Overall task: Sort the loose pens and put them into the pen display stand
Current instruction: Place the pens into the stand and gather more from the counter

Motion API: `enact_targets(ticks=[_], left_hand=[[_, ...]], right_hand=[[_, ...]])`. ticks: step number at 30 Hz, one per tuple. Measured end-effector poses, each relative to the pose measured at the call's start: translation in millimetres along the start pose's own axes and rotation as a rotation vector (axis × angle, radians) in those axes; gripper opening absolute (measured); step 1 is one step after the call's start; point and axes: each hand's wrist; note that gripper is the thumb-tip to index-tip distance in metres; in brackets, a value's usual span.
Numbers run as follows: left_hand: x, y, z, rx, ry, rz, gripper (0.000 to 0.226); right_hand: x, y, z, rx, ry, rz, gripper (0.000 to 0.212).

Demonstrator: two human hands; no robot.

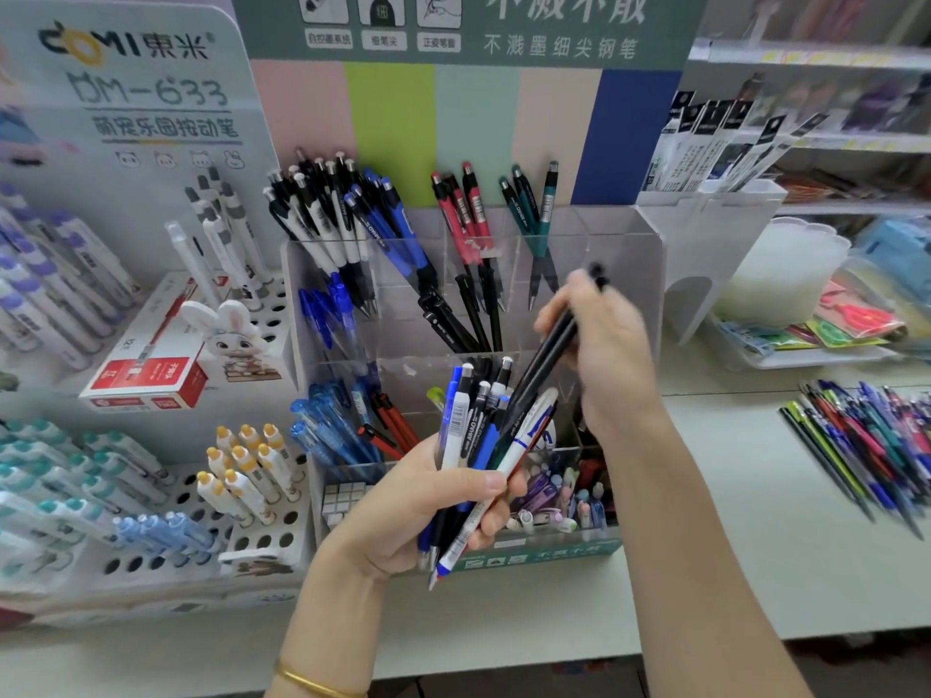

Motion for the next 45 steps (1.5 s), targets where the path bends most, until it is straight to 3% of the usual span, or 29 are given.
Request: enact_targets(ticks=[2, 5, 8, 11, 15, 18, 24, 30, 37, 42, 45], left_hand=[[-1, 2, 1, 0.063, 0.017, -0.028, 0.019], [-2, 9, 1, 0.19, 0.064, -0.094, 0.02], [-3, 15, -2, 0.257, 0.08, -0.146, 0.023], [-4, 19, -5, 0.269, 0.055, -0.16, 0.02], [-5, 20, -9, 0.315, 0.052, -0.157, 0.017], [-6, 18, -8, 0.303, 0.038, -0.146, 0.016], [-3, 24, -5, 0.187, 0.106, -0.128, 0.021], [-9, 19, -11, 0.246, 0.108, -0.138, 0.02], [-8, 20, -8, 0.165, 0.087, -0.104, 0.013], [-16, 17, -17, 0.145, 0.161, -0.105, 0.009], [-19, 17, -21, 0.163, 0.192, -0.047, 0.015]], right_hand=[[7, -6, -5, 0.273, 0.183, -0.066, 0.031], [9, -10, -10, 0.44, 0.19, -0.119, 0.023], [1, -10, -13, 0.021, -0.001, -0.062, 0.013], [-7, -8, -14, -0.412, -0.337, 0.024, 0.014], [-4, -6, -13, -0.428, -0.596, 0.155, 0.017], [1, -7, -16, -0.428, -0.672, 0.106, 0.01], [1, 10, 3, -0.292, -0.433, 0.01, 0.013], [8, 5, 2, -0.067, -0.17, -0.009, 0.016], [7, -4, 3, -0.115, -0.452, 0.141, 0.017], [23, -18, 8, -0.042, -0.051, -0.131, 0.033], [32, -27, 17, -0.053, 0.071, -0.259, 0.038]])
Point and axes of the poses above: each hand's wrist, its own x-axis towards the middle knuckle, its own z-axis out of the palm, y = z × x, and after that the axes turned 1 degree about y, right-handed
